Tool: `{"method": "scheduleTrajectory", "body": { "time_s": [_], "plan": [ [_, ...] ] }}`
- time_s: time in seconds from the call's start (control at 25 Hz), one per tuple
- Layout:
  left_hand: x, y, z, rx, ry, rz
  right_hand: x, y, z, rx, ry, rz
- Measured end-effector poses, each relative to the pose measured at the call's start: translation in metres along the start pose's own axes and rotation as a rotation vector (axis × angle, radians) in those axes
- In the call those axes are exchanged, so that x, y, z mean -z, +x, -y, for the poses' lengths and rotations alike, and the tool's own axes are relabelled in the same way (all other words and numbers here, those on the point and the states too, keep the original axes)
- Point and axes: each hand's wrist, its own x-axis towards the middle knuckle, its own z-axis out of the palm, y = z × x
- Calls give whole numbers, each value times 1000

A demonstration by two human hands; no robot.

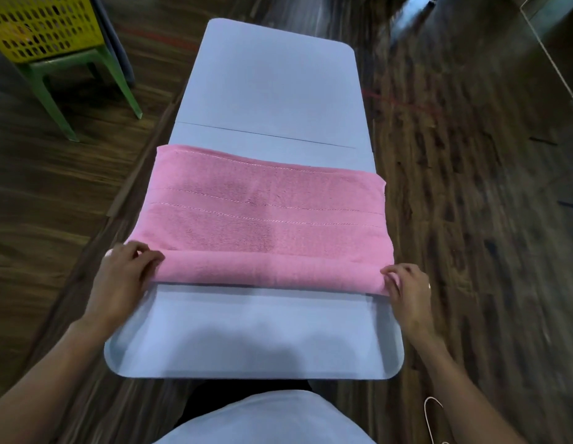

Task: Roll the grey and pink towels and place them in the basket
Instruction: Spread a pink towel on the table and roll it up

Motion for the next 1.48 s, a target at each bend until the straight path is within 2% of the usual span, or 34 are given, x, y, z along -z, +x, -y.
{"method": "scheduleTrajectory", "body": {
  "time_s": [0.08,0.16,0.28,0.44,0.6,0.68,0.72,0.76,0.84,0.88,0.96,1.08,1.28,1.4,1.48],
  "plan": [
    [-8,-31,-6,-21,16,32,-14,-30,-6,152,-129,-23],
    [-16,-36,-1,-44,18,110,-23,-43,-9,143,-157,42],
    [-17,-9,1,-2,-43,149,-28,-18,-10,127,-174,130],
    [-13,11,8,25,-51,187,-22,-2,-6,143,-92,133],
    [2,3,23,-91,-119,403,-3,0,-23,192,-150,424],
    [10,22,22,56,-237,533,3,17,-22,111,-90,562],
    [11,34,23,132,-286,513,6,25,-16,48,-14,575],
    [12,41,21,203,-333,434,3,29,-12,-27,126,519],
    [12,41,15,156,-165,141,0,27,2,-95,194,196],
    [7,32,11,89,-58,36,-3,18,7,-54,63,32],
    [-7,1,3,-10,9,-30,-15,-10,9,94,-155,-71],
    [-21,-16,1,-37,-2,22,-32,-26,-2,168,-199,13],
    [-26,27,7,71,-99,131,-29,19,0,143,-146,146],
    [-26,26,29,-34,-92,208,-24,19,-12,172,-110,270],
    [-17,24,43,-95,-128,360,-11,17,-21,214,-109,420]
  ]
}}
